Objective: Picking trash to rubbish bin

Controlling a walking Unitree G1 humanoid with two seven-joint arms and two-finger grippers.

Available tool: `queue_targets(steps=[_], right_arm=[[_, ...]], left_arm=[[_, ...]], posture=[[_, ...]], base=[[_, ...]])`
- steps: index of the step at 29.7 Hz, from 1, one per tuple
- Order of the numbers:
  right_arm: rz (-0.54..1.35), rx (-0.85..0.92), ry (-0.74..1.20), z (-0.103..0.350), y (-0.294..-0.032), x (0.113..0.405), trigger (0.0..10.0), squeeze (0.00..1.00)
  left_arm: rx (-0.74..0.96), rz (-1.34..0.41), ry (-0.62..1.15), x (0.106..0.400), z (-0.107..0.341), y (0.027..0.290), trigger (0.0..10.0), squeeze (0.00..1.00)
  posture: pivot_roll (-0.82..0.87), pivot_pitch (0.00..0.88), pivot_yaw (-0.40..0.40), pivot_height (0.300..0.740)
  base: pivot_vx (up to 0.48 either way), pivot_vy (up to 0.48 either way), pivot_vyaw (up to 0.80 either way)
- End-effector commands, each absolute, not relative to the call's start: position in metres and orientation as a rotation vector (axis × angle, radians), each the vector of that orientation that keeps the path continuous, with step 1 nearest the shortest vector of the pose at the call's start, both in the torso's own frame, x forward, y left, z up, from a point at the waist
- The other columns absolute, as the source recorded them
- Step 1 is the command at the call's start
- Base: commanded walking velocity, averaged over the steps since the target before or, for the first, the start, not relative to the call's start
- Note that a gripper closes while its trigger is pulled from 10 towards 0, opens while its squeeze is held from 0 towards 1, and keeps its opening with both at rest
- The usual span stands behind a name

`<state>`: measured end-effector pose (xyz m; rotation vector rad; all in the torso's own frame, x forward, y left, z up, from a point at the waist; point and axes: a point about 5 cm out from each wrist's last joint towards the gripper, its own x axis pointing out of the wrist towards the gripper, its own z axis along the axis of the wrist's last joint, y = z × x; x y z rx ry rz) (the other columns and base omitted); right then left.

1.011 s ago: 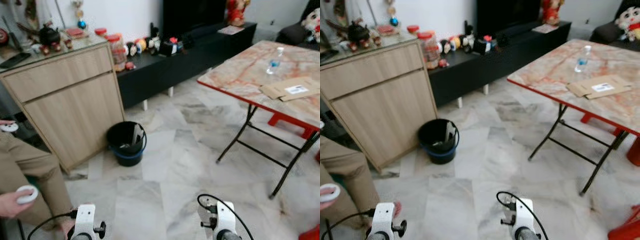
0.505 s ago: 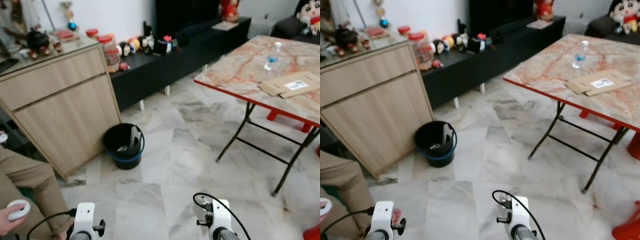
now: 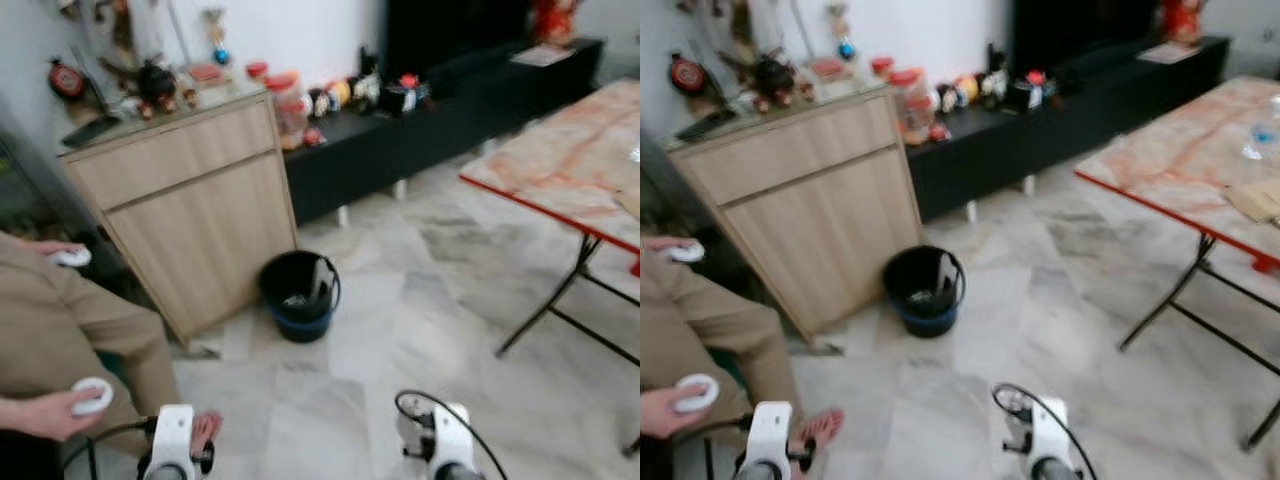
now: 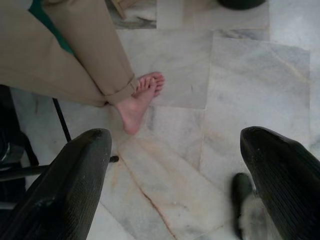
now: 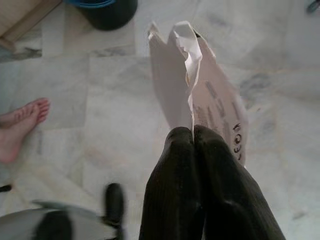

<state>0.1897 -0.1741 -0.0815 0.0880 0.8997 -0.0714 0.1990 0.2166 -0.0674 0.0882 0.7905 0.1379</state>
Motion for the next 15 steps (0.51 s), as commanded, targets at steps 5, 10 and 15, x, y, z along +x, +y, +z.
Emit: queue_targets(steps=[5, 10, 15], right_arm=[[-0.028, 0.09, 0.88, -0.0778, -0.159, 0.1991, 10.0, 0.0], [-0.022, 0.091, 0.869, -0.0765, -0.1581, 0.2014, 10.0, 0.0], [-0.05, 0.128, 0.877, -0.0773, -0.1607, 0.2, 10.0, 0.0]], left_arm=[[0.114, 0.151, 0.781, 0.2009, -0.0641, 0.2264, 10.0, 0.0], [0.114, 0.157, 0.786, 0.1982, -0.0653, 0.2273, 10.0, 0.0], [0.112, 0.157, 0.787, 0.1976, -0.0657, 0.2269, 10.0, 0.0]], posture=[[0.12, 0.013, 0.081, 0.74], [0.12, 0.013, 0.082, 0.74], [0.12, 0.013, 0.082, 0.74]], base=[[0.338, 0.0, 0.0], [0.34, 0.0, 0.73], [0.342, 0.0, 0.0]])
